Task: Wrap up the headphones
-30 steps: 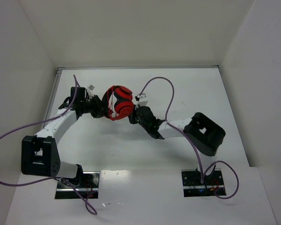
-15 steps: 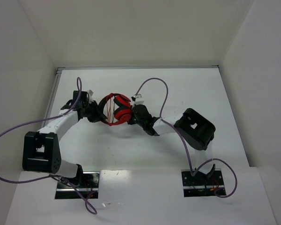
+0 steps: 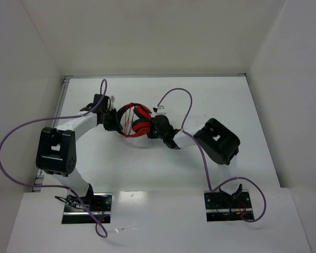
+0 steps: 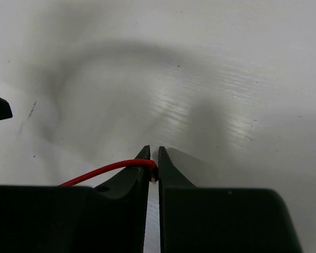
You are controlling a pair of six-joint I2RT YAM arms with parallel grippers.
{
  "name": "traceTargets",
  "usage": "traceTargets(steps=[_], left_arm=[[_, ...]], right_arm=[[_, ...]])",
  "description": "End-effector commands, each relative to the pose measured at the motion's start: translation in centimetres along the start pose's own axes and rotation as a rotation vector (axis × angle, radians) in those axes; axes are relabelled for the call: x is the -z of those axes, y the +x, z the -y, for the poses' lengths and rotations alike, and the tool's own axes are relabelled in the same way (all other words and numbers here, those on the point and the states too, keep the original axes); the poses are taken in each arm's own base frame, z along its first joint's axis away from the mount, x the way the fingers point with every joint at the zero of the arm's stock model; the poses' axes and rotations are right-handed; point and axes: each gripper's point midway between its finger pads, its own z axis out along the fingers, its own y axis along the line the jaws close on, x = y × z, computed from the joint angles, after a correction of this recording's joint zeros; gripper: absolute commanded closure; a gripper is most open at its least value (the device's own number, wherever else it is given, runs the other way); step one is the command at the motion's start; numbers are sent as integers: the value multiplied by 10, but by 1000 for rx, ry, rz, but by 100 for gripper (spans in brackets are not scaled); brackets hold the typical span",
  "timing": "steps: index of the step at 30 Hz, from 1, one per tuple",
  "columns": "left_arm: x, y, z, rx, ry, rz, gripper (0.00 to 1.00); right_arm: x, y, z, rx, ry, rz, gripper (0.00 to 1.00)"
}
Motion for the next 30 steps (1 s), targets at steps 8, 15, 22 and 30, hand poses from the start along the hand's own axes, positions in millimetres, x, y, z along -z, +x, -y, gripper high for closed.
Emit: traceTargets(steps=[8,15,22,30], left_arm=[[-14,-10,-38,-55,-210,22,100],[-28,-11,-45,-43,-239,7,100],[-31,-18,-62,-132,-340,8,100],[-34,-32,-68,-226,-452,10,100]], right_arm=[[9,-33,55,-187,295,124,93],[12,-31,58,-157,295,120,97],[9,-37,72,-86,336,130,85],[5,-31,86,-59,404,80,85]])
